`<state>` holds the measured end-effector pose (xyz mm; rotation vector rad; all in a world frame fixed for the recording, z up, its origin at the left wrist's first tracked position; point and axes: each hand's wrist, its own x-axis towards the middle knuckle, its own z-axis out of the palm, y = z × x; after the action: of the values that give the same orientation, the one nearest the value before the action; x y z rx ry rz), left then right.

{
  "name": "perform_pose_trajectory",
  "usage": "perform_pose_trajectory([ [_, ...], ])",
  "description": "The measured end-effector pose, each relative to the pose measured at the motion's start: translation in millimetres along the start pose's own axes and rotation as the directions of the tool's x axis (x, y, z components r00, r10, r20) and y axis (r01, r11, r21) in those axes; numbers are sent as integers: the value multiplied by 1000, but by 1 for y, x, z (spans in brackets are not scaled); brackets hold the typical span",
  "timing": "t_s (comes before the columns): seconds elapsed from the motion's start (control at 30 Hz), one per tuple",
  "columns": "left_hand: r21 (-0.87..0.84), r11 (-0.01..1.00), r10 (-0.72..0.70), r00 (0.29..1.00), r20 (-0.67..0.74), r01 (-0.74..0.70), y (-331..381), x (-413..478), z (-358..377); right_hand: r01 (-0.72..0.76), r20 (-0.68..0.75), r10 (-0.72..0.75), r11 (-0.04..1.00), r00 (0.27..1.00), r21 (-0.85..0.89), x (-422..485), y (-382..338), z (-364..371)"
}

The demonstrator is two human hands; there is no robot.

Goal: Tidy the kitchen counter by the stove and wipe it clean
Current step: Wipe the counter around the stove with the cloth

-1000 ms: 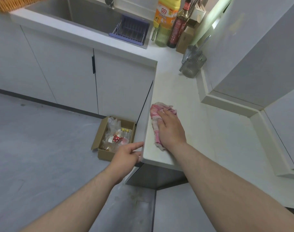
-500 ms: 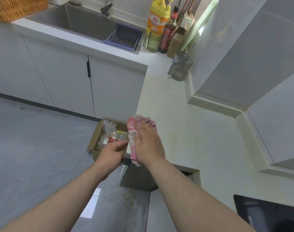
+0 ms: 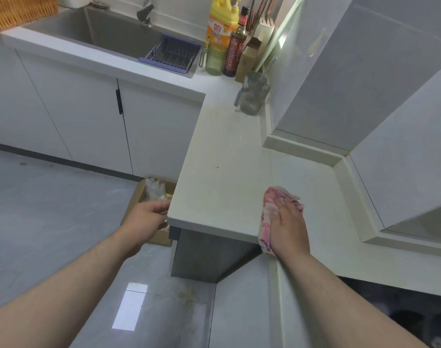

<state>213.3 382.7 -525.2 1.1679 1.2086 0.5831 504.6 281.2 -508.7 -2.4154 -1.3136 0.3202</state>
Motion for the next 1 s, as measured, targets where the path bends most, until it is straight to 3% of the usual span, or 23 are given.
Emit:
perform_pose_trajectory([
  [0.17, 10, 1000, -8, 1000, -4, 8, -7, 4, -2, -10, -35, 9, 1000, 999, -27, -4, -8, 8],
  [0.37, -45, 999, 20, 1000, 10, -20, -14, 6, -2, 186, 41, -183, 976, 982, -116, -13, -69, 39],
  [0.53, -44, 999, 31, 999, 7, -31, -11, 7, 0, 199, 65, -191, 968, 979, -155, -12, -85, 39],
  [0.87, -101, 989, 111, 994, 19, -108, -17, 2, -1, 380, 162, -362, 920, 918, -97, -12, -167, 86],
  [1.0, -102, 986, 135, 991, -7, -135, -24, 6, -5, 374, 156, -354, 920, 922, -121, -10, -174, 92],
])
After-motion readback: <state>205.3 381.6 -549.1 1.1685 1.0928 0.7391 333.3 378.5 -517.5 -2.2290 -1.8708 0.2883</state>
